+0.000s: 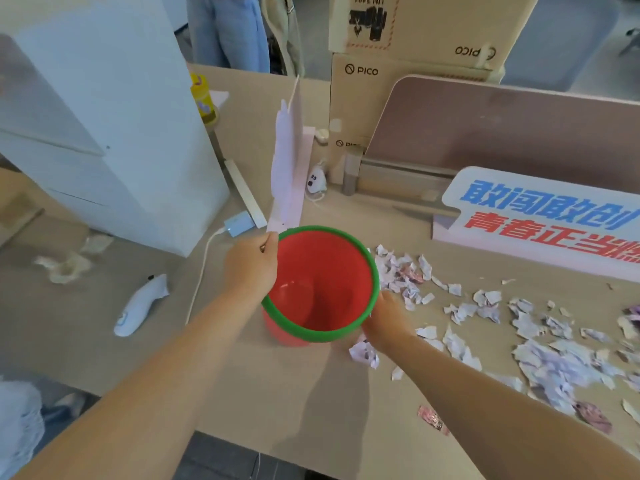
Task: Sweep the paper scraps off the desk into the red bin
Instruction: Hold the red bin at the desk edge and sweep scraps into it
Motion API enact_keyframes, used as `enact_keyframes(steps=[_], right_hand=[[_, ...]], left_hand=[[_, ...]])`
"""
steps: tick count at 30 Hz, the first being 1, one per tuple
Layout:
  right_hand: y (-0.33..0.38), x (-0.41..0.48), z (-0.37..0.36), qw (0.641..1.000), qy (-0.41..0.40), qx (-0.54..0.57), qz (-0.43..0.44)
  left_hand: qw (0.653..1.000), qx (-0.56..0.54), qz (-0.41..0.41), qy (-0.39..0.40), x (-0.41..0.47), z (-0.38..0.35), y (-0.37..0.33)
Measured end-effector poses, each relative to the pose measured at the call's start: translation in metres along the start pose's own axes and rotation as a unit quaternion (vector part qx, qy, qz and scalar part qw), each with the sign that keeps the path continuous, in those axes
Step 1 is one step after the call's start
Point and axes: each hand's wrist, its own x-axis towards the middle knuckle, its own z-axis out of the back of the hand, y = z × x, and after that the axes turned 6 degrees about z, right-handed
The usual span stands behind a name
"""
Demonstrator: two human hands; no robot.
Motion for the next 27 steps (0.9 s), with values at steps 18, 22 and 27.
enact_keyframes(steps=[18,22,27], right_hand=[[0.004,0.112,-0.017,0.997,0.044,-0.062,0.001],[-0.003,0.103,-0.037,0.992,-0.008,-0.107,0.064],[-0.003,0.100,-0.048,0.975,-0.072,-0.169,0.123]], left_hand=[[0.996,0.052,-0.056,-0.042,0.038,-0.044,-0.004],[0.997,0.038,-0.049,-0.047,0.044,-0.047,-0.006],[0.997,0.033,-0.054,-0.049,0.047,-0.048,-0.006]])
